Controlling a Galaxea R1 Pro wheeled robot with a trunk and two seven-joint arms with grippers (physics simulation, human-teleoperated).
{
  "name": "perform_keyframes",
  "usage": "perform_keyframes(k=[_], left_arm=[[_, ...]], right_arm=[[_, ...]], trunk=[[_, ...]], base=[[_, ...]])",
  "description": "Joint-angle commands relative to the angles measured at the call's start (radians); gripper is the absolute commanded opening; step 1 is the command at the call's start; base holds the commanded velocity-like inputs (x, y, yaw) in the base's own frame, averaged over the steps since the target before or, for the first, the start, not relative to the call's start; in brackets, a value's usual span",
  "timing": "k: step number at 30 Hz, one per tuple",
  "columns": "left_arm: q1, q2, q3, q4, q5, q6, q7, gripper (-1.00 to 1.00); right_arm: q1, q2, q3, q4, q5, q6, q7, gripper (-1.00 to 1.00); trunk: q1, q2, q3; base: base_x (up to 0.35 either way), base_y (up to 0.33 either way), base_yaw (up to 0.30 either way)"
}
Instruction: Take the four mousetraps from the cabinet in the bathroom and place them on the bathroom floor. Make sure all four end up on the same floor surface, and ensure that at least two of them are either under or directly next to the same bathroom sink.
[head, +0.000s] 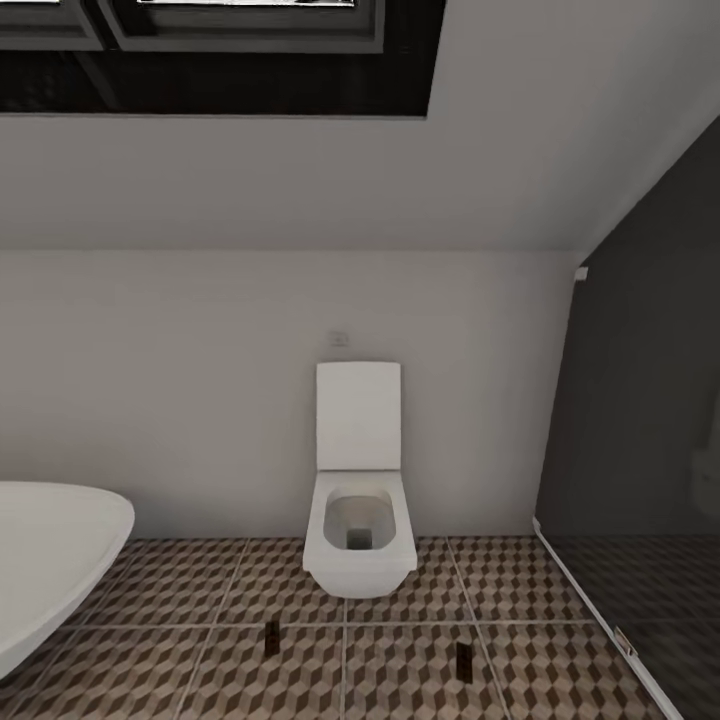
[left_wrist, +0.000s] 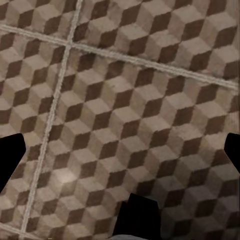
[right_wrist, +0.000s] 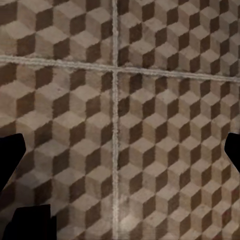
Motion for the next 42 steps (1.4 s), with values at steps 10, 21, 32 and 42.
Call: perform_keyframes(k=[10, 21, 32, 42], left_arm=[[0.08, -0.021, -0.009, 0.0, 0.007, -0.059, -0.008, 1.0], [0.128, -0.024, -0.009, 0.0, 0.003, -0.075, -0.019, 1.0], [0.132, -0.025, -0.009, 0.0, 0.002, -0.079, -0.022, 1.0], [0.133, -0.025, -0.009, -0.001, 0.001, -0.079, -0.023, 1.0]], right_arm=[[0.058, 0.004, 0.007, 0.004, -0.003, -0.035, 0.053, 1.0], [0.105, 0.008, 0.004, 0.004, -0.009, -0.038, 0.096, 1.0], [0.109, 0.004, 0.002, 0.003, -0.057, -0.037, 0.1, 1.0], [0.109, 0.006, 0.002, 0.003, -0.062, -0.036, 0.1, 1.0]], trunk=[[-0.039, 0.07, 0.03], [-0.081, 0.147, 0.065], [-0.123, 0.224, 0.097], [-0.161, 0.294, 0.114]], base=[[0.0, 0.0, 0.0], [0.0, 0.0, 0.0], [0.0, 0.0, 0.0], [0.0, 0.0, 0.0]])
